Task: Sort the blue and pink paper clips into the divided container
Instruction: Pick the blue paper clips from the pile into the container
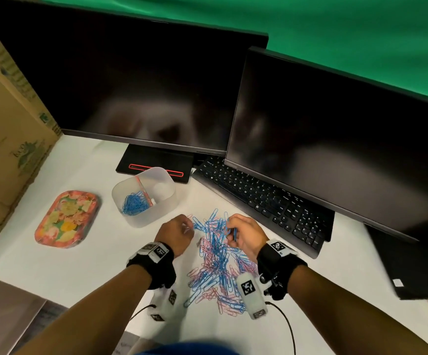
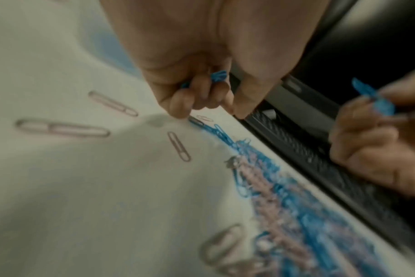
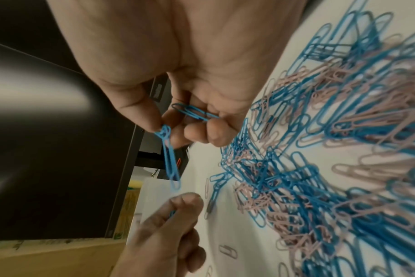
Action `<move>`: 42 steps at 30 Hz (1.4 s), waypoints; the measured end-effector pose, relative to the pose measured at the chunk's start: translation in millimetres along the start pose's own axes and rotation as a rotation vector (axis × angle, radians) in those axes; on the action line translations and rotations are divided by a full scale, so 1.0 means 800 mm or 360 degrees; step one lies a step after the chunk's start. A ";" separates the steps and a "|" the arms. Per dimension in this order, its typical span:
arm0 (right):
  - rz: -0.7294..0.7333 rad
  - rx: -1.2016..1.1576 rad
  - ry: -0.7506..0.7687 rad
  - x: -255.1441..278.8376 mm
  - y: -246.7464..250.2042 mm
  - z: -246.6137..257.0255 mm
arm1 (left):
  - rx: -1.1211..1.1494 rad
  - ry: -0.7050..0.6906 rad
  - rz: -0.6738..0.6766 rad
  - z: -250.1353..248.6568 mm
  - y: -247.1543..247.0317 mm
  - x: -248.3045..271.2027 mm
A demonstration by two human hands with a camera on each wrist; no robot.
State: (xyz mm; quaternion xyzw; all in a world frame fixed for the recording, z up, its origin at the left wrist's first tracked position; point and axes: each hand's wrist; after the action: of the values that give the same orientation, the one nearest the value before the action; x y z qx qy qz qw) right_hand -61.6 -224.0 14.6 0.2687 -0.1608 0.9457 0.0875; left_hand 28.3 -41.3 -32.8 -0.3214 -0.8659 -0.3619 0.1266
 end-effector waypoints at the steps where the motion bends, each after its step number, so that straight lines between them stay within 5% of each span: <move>1: -0.0050 0.0004 0.0002 0.001 0.002 -0.001 | -0.0247 -0.0084 0.0008 -0.002 0.000 -0.005; 6: -0.0198 -0.0054 -0.0047 0.012 0.005 0.000 | -0.1065 -0.0059 0.0128 -0.012 0.007 -0.031; 11: -0.0221 -0.0205 -0.0076 0.022 0.004 0.008 | -0.1227 0.0078 0.0166 -0.013 0.002 -0.034; 15: -0.0098 -0.0284 -0.0102 0.024 -0.006 0.021 | -0.0718 -0.0059 0.0054 -0.020 0.001 -0.023; 26: 0.0308 -0.0170 -0.0350 -0.040 -0.107 0.068 | 0.1828 0.0137 -0.0026 -0.033 0.109 0.036; 33: 0.0442 0.0450 -0.0559 -0.090 -0.212 0.097 | 0.1872 0.0368 -0.0432 -0.004 0.179 0.032; 42: 0.0453 0.0728 -0.0436 -0.114 -0.248 0.113 | 0.1419 0.0407 -0.0442 -0.004 0.194 0.016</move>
State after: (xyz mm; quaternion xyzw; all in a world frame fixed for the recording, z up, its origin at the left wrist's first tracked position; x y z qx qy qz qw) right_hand 108.1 -77.6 89.2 0.3813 0.0101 0.9150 -0.1312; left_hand 119.4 45.0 60.1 -0.0702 -0.9487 -0.0056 0.3081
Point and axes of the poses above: each hand's wrist, its own x-axis away from the middle knuckle, its own y-axis out of the back of the hand, z = x × y, and after that the axes turned 10 degrees about z, right-handed
